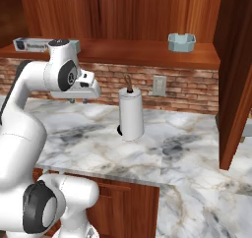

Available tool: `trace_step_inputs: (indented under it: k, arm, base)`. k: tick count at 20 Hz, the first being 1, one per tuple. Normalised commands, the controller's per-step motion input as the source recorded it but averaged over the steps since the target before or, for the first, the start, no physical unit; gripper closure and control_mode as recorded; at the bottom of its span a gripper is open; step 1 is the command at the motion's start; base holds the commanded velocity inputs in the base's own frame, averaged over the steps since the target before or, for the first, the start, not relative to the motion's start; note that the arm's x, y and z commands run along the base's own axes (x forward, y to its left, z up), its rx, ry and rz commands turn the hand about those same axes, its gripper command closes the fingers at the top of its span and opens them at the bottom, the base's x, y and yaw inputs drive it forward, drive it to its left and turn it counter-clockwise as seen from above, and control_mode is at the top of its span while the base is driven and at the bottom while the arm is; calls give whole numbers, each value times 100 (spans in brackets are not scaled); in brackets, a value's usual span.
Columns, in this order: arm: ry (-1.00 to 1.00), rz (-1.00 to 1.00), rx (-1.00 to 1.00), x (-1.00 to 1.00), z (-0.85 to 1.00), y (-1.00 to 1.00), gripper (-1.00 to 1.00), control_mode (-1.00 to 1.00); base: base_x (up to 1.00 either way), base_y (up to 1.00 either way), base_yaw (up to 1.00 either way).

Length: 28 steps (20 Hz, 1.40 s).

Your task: Retrieve the tupperware and aluminum foil from the cabinet and place them on the dining counter near the plate with lime and mushroom to prepare for storing leftovers.

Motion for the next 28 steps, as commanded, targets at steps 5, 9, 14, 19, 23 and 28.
trace_step_inputs:
  k: [5,9,14,19,23,28]
  arm:
    - [-8,0,0,-15,8,0,-100,-100]
    - [-17,-7,0,-6,41,0,-100,-100]
    - [-21,-19,0,-4,71,22,-100,-100]
    - [-10,-38,9,0,60,31,-100,-100]
    - [0,-44,30,0,39,13,-100,-100]
    - [0,-41,50,0,30,11,-100,-100]
  base:
    - [0,0,0]
    - [0,0,0]
    - [0,0,0]
    - [0,0,0]
    - [0,0,0]
    - [0,0,0]
